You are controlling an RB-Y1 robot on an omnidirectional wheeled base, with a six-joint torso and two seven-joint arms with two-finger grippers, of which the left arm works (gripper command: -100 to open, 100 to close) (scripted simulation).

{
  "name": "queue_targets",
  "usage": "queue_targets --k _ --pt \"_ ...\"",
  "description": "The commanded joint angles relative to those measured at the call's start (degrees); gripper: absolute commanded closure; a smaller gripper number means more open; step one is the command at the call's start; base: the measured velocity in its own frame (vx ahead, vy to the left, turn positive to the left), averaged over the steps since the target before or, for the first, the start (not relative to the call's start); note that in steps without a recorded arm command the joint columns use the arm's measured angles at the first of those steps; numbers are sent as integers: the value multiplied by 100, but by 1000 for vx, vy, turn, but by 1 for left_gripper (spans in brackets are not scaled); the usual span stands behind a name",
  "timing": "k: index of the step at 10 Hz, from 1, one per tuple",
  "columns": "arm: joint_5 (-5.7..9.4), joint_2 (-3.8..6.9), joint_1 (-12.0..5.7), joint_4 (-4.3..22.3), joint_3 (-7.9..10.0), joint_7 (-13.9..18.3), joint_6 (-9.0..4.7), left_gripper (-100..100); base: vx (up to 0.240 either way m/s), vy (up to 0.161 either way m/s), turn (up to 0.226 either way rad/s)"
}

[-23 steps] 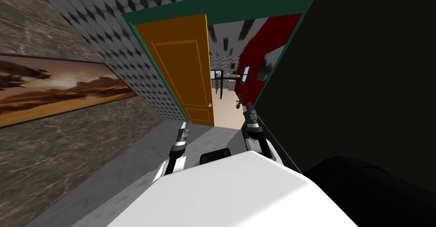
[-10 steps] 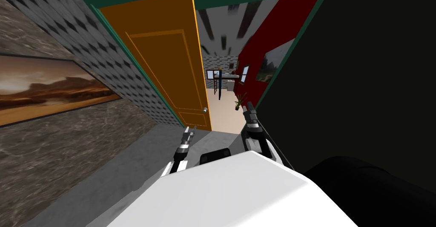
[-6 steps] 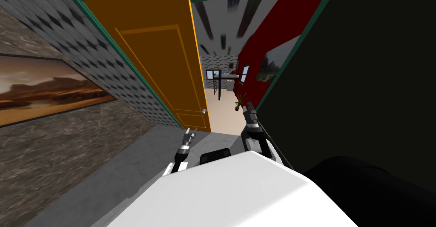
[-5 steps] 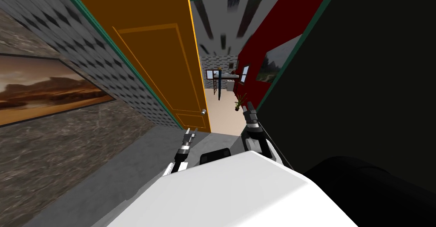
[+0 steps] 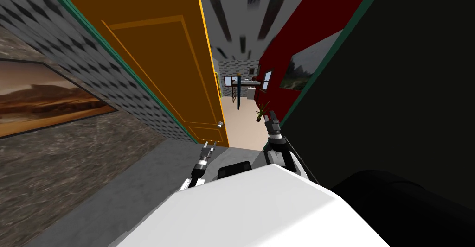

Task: Pull the door open

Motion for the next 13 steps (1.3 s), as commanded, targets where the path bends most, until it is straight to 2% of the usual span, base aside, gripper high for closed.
queue_targets --k 1,7,9,10,12,13 --pt "-47 -7 -78 233 4 -175 -43 -100 134 -29 -1" --pt "-260 6 -248 985 -12 -823 -175 -100 152 5 4" --pt "-319 9 -296 1197 -17 -1004 -212 -100 141 65 21" --pt "-300 5 -261 1104 -19 -929 -199 -100 51 42 -1" --pt "-211 174 -295 1386 152 -877 -390 -100 -62 -123 -149" --pt "-188 215 -303 1452 193 -859 -435 -100 -71 -168 -94"
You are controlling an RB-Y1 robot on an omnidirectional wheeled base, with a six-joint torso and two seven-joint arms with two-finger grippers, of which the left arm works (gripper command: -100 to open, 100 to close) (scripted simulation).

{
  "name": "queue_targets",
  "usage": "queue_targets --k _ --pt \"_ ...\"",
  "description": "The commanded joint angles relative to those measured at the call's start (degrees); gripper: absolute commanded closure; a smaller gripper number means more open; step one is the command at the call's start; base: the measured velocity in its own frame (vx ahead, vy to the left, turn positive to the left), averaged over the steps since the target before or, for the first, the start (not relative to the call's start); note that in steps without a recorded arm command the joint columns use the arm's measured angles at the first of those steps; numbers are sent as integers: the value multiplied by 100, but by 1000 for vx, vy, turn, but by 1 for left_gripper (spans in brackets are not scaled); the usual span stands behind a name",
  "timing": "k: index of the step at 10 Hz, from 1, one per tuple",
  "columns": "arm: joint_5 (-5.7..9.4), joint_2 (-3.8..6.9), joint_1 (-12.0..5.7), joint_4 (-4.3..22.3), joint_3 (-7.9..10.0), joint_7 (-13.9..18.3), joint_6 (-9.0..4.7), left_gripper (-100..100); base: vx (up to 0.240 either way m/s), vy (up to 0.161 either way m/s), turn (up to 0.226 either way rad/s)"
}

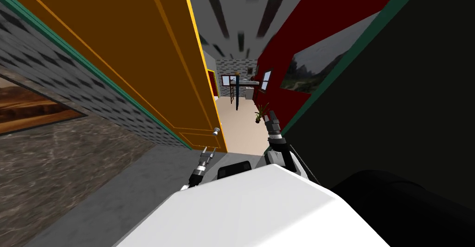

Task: Pull the door open

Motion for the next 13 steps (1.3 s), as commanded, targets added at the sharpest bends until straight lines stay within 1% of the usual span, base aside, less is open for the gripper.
queue_targets --k 1,2,3,4,5,6,7,8,9,10,13 --pt "97 161 -23 234 168 77 -175 -100 -17 -212 -188" --pt "130 214 -35 316 221 101 -233 -100 43 -197 -165" --pt "200 327 -62 487 332 150 -355 -100 88 -162 -190" --pt "200 327 -62 487 332 150 -355 -100 76 -73 -55" --pt "276 442 -90 661 445 201 -479 -100 109 -47 -140" --pt "315 500 -105 748 502 227 -542 -100 138 -47 -149" --pt "393 614 -135 918 613 278 -664 -100 134 -60 -155" --pt "393 614 -135 918 613 278 -664 -100 107 -41 -77" --pt "431 668 -149 1000 665 303 -722 -100 87 -33 -75" --pt "504 771 -177 1154 764 352 -832 -100 123 -39 -150" --pt "601 902 -214 1352 890 415 -974 -100 124 -17 -85"
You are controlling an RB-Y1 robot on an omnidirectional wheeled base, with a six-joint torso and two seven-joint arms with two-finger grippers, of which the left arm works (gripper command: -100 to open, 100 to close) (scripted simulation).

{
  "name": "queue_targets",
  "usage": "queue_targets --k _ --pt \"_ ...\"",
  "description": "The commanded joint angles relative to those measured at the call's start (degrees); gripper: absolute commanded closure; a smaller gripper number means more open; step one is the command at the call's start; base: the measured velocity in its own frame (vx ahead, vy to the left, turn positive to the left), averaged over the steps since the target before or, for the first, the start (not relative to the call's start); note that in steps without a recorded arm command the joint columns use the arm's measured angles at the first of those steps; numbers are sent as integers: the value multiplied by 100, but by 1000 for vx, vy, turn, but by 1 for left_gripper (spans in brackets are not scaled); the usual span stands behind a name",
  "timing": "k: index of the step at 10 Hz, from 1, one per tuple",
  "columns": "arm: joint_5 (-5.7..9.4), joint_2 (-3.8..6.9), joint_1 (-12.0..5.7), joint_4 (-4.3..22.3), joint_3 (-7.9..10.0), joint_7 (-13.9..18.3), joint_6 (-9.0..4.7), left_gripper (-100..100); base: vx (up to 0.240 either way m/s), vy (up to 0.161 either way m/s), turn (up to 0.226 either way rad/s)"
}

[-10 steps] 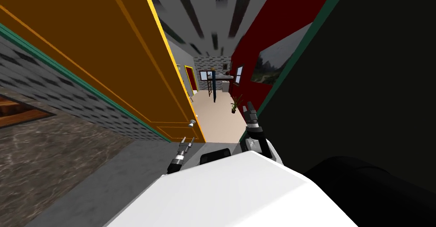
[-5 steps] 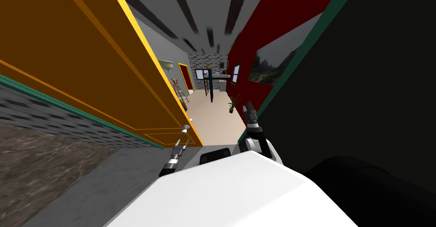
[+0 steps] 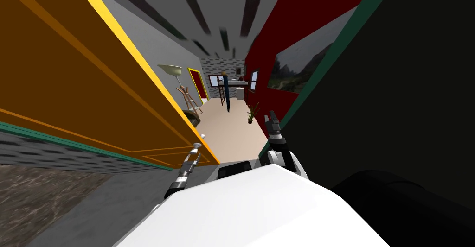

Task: Pull the door open

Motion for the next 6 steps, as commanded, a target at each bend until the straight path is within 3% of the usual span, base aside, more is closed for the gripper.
queue_targets --k 1,2,3,4,6 --pt "74 103 -58 160 94 54 -97 -100 88 -24 -76" --pt "121 164 -76 249 151 84 -162 -100 103 -24 -110" --pt "67 80 21 273 70 55 -159 -100 23 -16 14" --pt "67 80 21 273 70 55 -159 100 -26 0 34" --pt "67 80 21 273 70 55 -159 100 -13 11 -7"
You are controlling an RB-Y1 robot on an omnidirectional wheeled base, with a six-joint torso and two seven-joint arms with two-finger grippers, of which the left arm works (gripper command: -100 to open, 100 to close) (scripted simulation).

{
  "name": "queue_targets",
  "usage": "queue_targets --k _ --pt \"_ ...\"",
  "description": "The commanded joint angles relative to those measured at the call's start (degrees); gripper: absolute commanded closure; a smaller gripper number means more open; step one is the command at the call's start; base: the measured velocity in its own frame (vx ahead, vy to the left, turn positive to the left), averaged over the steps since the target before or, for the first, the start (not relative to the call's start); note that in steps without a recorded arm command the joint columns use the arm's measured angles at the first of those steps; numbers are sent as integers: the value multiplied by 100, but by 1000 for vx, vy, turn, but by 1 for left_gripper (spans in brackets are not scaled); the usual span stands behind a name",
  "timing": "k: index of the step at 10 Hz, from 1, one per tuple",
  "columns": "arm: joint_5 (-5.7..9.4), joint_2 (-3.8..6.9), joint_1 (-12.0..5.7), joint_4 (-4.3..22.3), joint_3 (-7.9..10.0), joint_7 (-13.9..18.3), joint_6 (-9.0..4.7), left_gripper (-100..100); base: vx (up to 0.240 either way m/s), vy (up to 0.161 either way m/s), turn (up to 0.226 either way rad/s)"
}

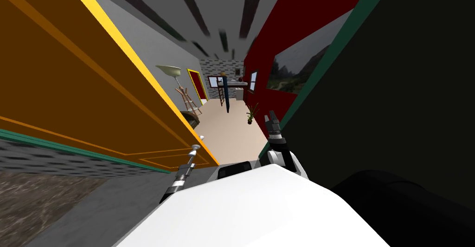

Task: Pull the door open

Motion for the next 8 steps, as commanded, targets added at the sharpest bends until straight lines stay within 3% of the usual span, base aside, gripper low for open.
queue_targets --k 1,3,4,8 --pt "-2 -4 -26 -9 -5 0 11 100 0 0 0" --pt "-2 -4 -26 -9 -5 0 11 100 0 0 0" --pt "-2 50 63 -47 1 7 -88 -100 -97 21 70" --pt "-10 137 186 -137 -4 21 -266 -100 -195 30 41"
